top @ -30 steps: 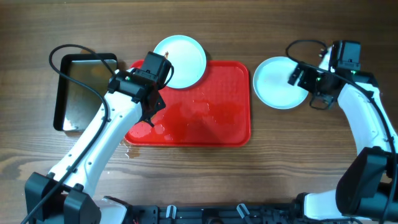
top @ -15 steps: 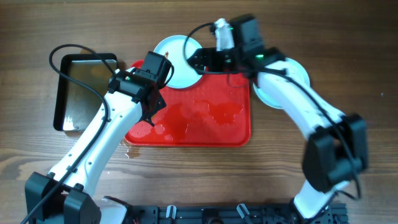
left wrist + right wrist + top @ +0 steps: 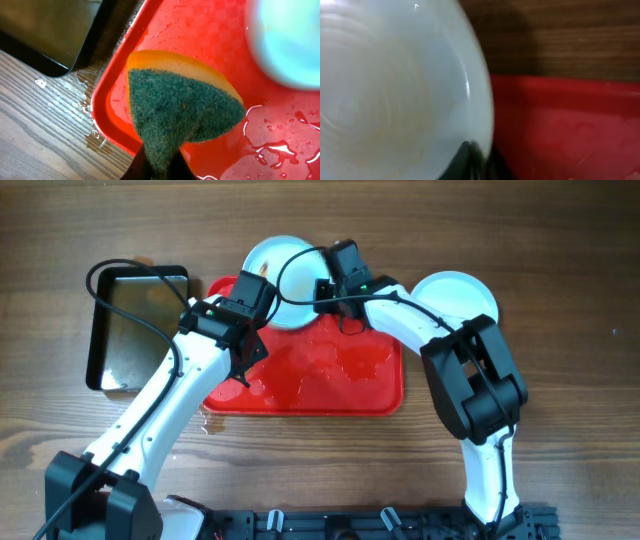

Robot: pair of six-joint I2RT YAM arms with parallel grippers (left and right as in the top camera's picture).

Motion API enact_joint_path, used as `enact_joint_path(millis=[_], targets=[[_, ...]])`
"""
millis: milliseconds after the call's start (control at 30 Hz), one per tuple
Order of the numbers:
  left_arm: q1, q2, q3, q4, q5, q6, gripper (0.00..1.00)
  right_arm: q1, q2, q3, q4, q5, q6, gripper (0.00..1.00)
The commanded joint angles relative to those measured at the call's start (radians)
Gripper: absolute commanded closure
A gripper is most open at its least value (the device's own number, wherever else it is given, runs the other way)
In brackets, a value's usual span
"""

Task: Clean dirty plates on tray and stack at the side
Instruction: 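Move the right gripper to the last stained plate on the tray, then hold the last plate with the right gripper and scrub it with the sponge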

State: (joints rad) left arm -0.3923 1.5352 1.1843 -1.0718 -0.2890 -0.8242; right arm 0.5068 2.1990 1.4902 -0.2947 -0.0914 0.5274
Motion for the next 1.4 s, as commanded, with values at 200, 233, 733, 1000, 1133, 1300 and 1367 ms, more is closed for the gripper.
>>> enact_joint_path(millis=[200,233,733,1000,1133,1300,1367], targets=[[-0.004,0.004,-0.006,0.042,0.031,0.009,0.96,0.001,-0.048,-0.021,-0.415,-0.105,-0.061,0.96],[-0.004,0.004,-0.006,0.058,0.031,0.009,0.96,0.001,-0.063,-0.021,-0.443,-0.110,-0.060,0.96],[-0.029,0.095,-0.185,0.465,0.334,0.223,0.96,0.001,-0.075,-0.026,-0.542,-0.224,-0.189,0.96],[-0.030,0.211,-0.186,0.527,0.488,0.245,0.96,0.049,-0.075,-0.026,-0.519,-0.220,-0.190,0.96],[-0.033,0.256,-0.186,0.554,0.469,0.245,0.96,0.058,-0.075,-0.026,-0.520,-0.220,-0.189,0.96],[-0.029,0.318,-0.186,0.518,0.311,0.245,0.96,0.058,-0.075,-0.026,-0.526,-0.220,-0.200,0.96],[-0.028,0.338,-0.186,0.477,0.194,0.245,0.96,0.058,-0.075,-0.026,-0.533,-0.217,-0.213,0.96]])
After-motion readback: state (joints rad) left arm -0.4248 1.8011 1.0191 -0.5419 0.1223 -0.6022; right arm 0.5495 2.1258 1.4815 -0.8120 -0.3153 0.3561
